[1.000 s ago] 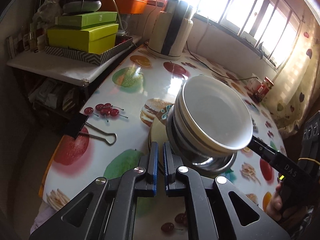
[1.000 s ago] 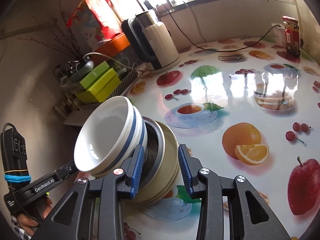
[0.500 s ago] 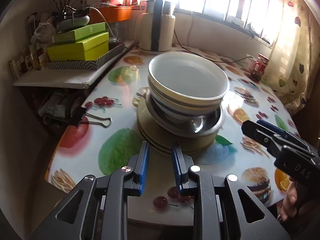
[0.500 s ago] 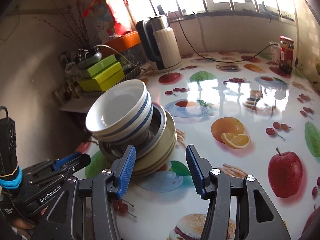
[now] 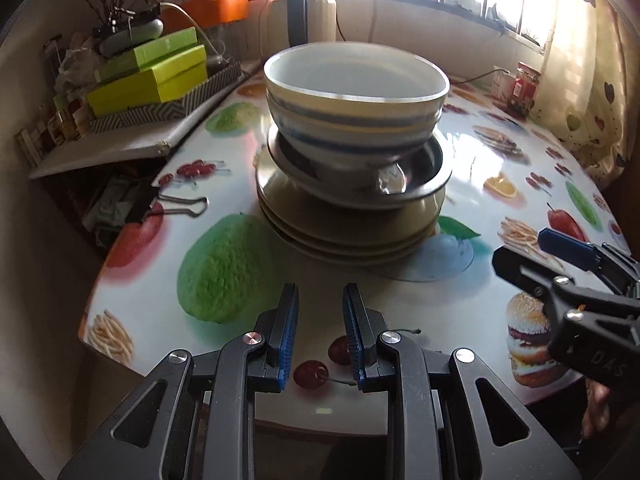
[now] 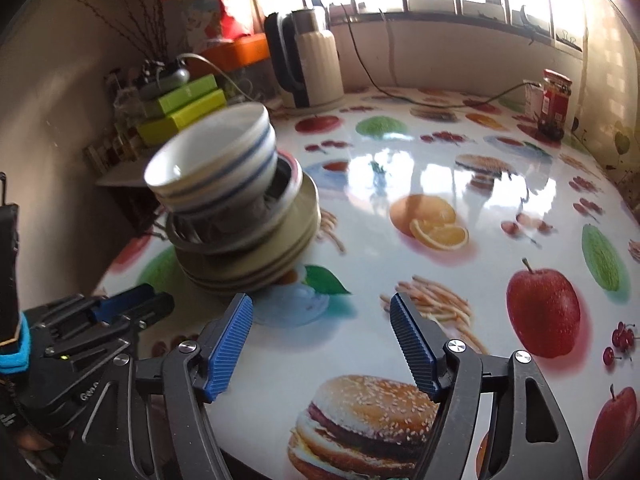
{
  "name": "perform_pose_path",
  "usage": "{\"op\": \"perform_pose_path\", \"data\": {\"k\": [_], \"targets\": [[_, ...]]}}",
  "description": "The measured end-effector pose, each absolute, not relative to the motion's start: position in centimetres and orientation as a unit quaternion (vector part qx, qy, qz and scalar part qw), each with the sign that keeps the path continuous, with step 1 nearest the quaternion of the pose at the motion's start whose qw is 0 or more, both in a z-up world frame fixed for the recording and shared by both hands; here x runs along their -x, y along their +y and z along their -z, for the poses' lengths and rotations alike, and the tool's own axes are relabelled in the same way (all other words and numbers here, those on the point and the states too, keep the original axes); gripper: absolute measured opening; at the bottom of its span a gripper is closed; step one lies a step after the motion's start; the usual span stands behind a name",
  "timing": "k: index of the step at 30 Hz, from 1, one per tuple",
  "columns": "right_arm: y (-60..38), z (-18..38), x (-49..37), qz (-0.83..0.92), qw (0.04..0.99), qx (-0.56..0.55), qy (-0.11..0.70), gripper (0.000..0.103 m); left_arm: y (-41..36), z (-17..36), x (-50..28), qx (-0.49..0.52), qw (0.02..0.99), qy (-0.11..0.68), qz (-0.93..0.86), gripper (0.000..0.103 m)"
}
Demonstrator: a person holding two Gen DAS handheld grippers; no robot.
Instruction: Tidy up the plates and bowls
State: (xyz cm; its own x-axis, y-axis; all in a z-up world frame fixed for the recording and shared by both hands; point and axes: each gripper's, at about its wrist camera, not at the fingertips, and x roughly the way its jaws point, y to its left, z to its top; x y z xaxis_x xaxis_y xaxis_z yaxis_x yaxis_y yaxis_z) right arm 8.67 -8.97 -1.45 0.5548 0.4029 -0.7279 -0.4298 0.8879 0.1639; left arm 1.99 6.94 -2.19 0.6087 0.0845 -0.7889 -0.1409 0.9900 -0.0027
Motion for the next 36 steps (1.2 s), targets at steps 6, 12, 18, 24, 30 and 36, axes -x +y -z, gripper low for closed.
{"op": "perform_pose_path", "data": {"k": [6,12,18,24,30,36], "targets": [[-8.4,3.3,-9.1,-0.224,0.872,0.029,0.434,0.073,6.8,3.7,-2.4,0.033,0.888,0.455,-0.064,0.024],[-7.7,4.3,-9.5,-0.222,0.868,0.040,0.443,0.076,7.0,3.9,-2.6,0.034,0.891,0.448,-0.064,0.024],[-7.1,4.5,-9.4,-0.215,0.870,0.053,0.440,0.084,7.1,3.9,-2.6,0.041,0.894,0.442,-0.066,0.024],[-6.8,4.8,-9.1,-0.199,0.876,0.073,0.434,0.085,7.0,3.9,-2.5,0.038,0.895,0.438,-0.069,0.024],[-6.6,4.9,-8.9,-0.189,0.879,0.079,0.431,0.086,7.0,3.9,-2.5,0.039,0.896,0.436,-0.070,0.024],[-6.5,4.9,-8.7,-0.183,0.881,0.080,0.429,0.087,7.1,3.9,-2.5,0.039,0.896,0.436,-0.070,0.024]]}}
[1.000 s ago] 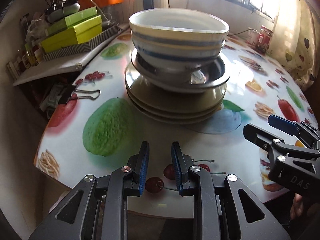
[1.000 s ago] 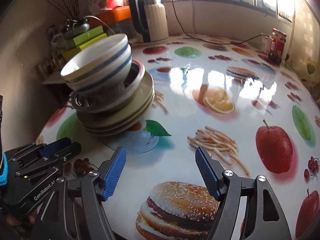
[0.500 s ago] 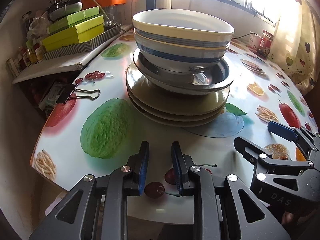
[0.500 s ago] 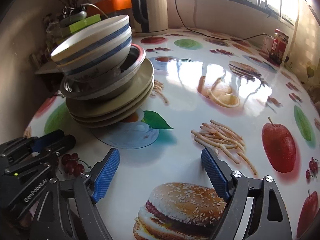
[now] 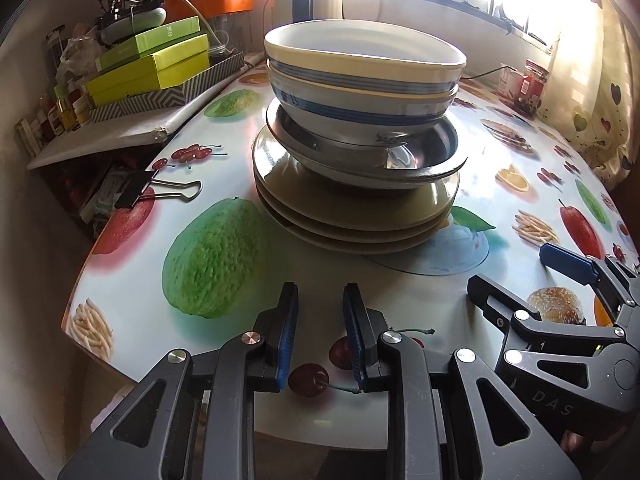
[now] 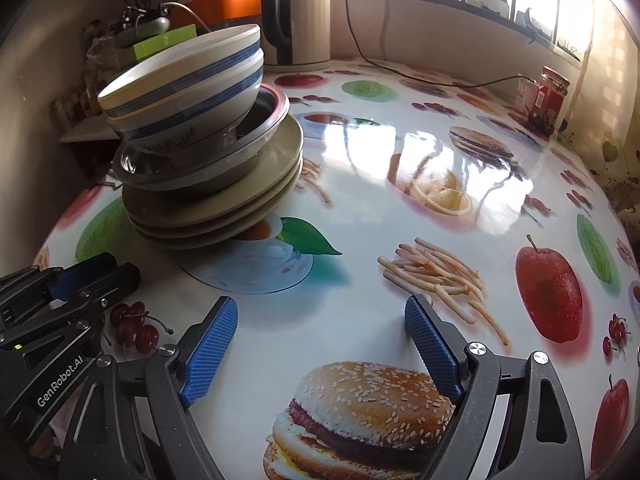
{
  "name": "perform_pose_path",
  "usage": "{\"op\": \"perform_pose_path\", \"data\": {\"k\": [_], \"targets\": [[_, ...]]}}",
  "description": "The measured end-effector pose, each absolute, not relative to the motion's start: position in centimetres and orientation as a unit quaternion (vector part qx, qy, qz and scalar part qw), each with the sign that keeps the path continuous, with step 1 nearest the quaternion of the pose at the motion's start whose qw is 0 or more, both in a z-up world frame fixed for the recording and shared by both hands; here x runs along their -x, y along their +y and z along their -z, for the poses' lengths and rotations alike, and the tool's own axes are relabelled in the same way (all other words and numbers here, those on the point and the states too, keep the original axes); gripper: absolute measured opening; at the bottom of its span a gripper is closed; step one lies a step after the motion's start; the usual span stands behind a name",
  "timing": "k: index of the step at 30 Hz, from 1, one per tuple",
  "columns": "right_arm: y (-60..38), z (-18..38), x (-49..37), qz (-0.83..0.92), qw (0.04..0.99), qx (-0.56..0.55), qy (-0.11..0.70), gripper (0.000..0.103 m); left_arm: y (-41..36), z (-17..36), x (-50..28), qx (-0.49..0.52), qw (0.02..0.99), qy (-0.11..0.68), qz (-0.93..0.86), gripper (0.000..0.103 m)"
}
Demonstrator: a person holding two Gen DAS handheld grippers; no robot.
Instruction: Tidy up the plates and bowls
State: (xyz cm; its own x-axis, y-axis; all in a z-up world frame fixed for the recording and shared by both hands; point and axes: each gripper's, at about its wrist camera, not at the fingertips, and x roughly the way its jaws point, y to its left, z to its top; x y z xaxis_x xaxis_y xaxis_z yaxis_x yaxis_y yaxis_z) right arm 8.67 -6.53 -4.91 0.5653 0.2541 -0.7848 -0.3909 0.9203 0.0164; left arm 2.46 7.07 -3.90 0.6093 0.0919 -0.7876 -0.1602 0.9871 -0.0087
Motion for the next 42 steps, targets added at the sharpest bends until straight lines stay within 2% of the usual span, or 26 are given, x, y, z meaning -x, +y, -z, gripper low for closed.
{"op": "perform_pose_path", "data": {"k": [42], "targets": [[-6.80,4.92,-8.51,-0.181,0.883,0.079,0.426,0.088,7.12,3.85,-2.46,0.038,0.896,0.436,-0.071,0.025]]}}
